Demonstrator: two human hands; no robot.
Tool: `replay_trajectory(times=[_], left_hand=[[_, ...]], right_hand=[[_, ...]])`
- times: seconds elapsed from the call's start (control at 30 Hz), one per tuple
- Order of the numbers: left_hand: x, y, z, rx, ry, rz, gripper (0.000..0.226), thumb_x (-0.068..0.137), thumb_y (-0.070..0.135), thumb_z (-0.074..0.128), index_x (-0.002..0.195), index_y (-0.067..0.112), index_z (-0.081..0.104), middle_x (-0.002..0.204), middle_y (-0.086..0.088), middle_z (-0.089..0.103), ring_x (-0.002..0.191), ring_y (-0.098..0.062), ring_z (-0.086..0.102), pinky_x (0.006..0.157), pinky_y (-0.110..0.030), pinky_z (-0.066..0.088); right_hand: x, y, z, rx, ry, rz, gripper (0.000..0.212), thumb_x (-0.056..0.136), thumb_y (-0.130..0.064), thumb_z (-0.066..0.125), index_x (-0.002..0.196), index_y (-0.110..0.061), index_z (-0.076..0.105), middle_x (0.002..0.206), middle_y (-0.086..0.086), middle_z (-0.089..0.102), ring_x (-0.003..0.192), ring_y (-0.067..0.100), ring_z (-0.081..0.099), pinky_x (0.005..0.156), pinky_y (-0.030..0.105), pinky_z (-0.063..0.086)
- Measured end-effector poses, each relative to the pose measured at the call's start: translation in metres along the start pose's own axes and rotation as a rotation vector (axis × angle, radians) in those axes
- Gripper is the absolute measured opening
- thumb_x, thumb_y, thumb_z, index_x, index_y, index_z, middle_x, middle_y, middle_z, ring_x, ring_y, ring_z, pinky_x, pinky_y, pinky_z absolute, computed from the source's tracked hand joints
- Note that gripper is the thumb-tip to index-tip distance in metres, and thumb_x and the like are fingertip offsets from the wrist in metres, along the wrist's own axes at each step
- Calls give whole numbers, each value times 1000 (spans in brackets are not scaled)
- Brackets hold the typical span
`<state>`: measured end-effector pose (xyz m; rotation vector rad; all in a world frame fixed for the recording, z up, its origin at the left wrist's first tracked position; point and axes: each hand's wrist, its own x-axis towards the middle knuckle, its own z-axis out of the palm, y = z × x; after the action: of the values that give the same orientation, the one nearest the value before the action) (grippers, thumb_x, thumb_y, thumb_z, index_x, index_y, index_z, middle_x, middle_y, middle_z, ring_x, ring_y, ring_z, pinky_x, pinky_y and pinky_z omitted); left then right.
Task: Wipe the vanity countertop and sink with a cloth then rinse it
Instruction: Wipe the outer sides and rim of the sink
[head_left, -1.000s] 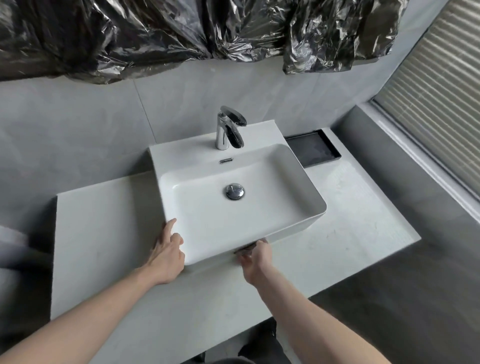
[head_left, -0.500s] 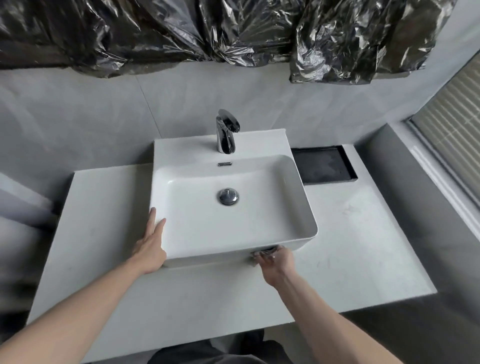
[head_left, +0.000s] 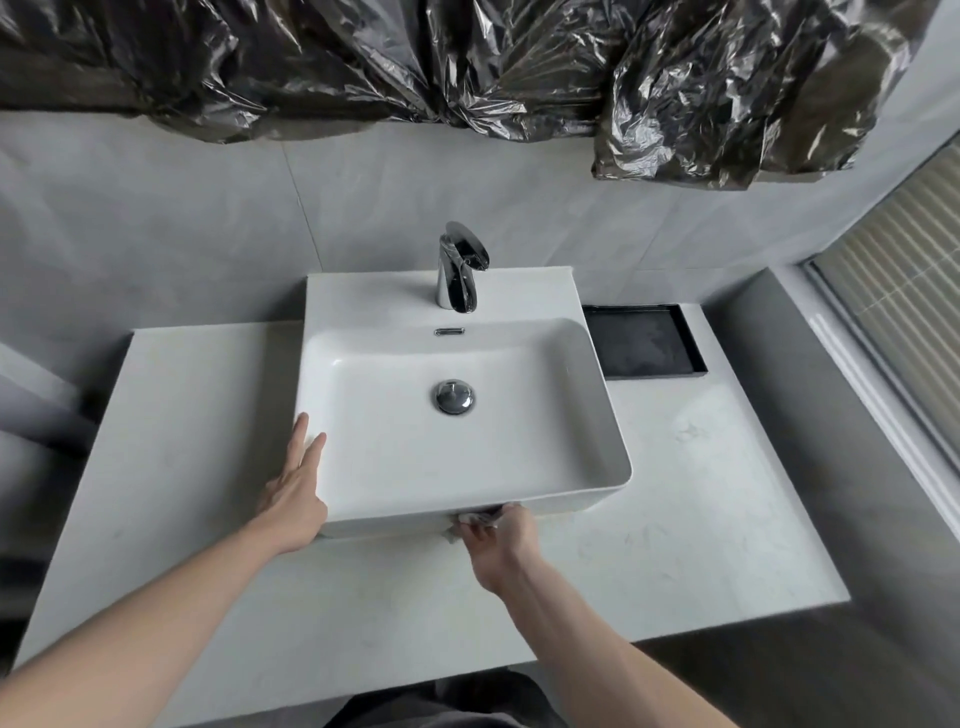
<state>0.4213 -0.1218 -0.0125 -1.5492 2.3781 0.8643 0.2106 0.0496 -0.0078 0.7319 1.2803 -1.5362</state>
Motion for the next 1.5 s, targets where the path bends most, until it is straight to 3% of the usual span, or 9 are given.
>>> replay_trajectory(times=[0.1, 0.23, 0.47, 0.67, 0.83, 1.03, 1.3, 1.4, 1.5], left_hand=[[-1, -1, 1, -21, -2, 11, 99, 81, -9, 37, 161, 34, -2, 149, 37, -41, 142, -27, 40, 99, -35, 41], [0, -1, 3, -52, -6, 44, 102, 80, -12, 37, 160, 32, -7, 149, 34, -42, 154, -19, 18, 114, -47, 33], [2, 3, 7, -76, 49, -27, 109, 82, -11, 42, 155, 30, -26, 149, 27, -47, 152, -30, 23, 106, -43, 36], [6, 12, 7, -32, 81, -211, 111, 80, 0, 45, 150, 36, -33, 161, 9, -12, 106, -45, 57, 83, -40, 51], [10, 32, 12, 63, 123, -348, 106, 83, 0, 45, 153, 30, -30, 147, -5, 12, 72, -34, 54, 66, -38, 48], [13, 56, 22, 71, 163, -518, 104, 88, 6, 53, 156, 19, -25, 158, -15, 14, 118, -45, 53, 92, -45, 48], [20, 48, 24, 65, 127, -564, 107, 86, 5, 51, 153, 24, -31, 154, -10, 7, 129, -43, 42, 107, -45, 41], [25, 46, 28, 99, 147, -585, 108, 85, 5, 51, 154, 23, -29, 149, -11, 13, 123, -45, 45, 104, -46, 42], [28, 45, 30, 127, 161, -603, 106, 84, 3, 50, 155, 21, -27, 145, -13, 18, 119, -45, 46, 101, -47, 42]], right_hand=[[-7, -5, -3, -29, -17, -5, 52, 86, 10, 23, 47, -6, 52, 54, 9, 50, 38, 24, 50, 49, 33, 51], [8, -30, -21, 2, 53, -117, 33, 93, 7, 29, 78, -7, 54, 74, 14, 52, 59, 28, 52, 49, 32, 56], [38, -99, -69, -82, 150, -293, 43, 93, 4, 30, 111, -15, 65, 100, 10, 64, 74, 21, 57, 55, 26, 53], [46, -138, -104, -563, 67, -559, 34, 108, -19, 34, 111, -32, 64, 93, -1, 59, 78, 19, 47, 80, 34, 44], [47, -174, -100, -948, -157, -660, 39, 108, -57, 28, 120, -43, 61, 116, -22, 69, 112, 0, 60, 99, 27, 44], [64, -213, -66, -1111, -236, -686, 36, 108, -52, 28, 107, -32, 58, 99, -17, 70, 101, 7, 65, 82, 26, 46], [121, -260, -4, -1167, -317, -660, 14, 102, -42, 40, 90, -46, 46, 89, -17, 63, 85, 14, 57, 84, 33, 48], [142, -280, 27, -1197, -304, -661, 26, 99, -40, 40, 120, -40, 54, 108, -8, 71, 99, 19, 64, 96, 39, 52], [157, -298, 59, -1230, -271, -652, 47, 99, -47, 37, 146, -46, 42, 130, -4, 67, 118, 26, 61, 107, 42, 48]])
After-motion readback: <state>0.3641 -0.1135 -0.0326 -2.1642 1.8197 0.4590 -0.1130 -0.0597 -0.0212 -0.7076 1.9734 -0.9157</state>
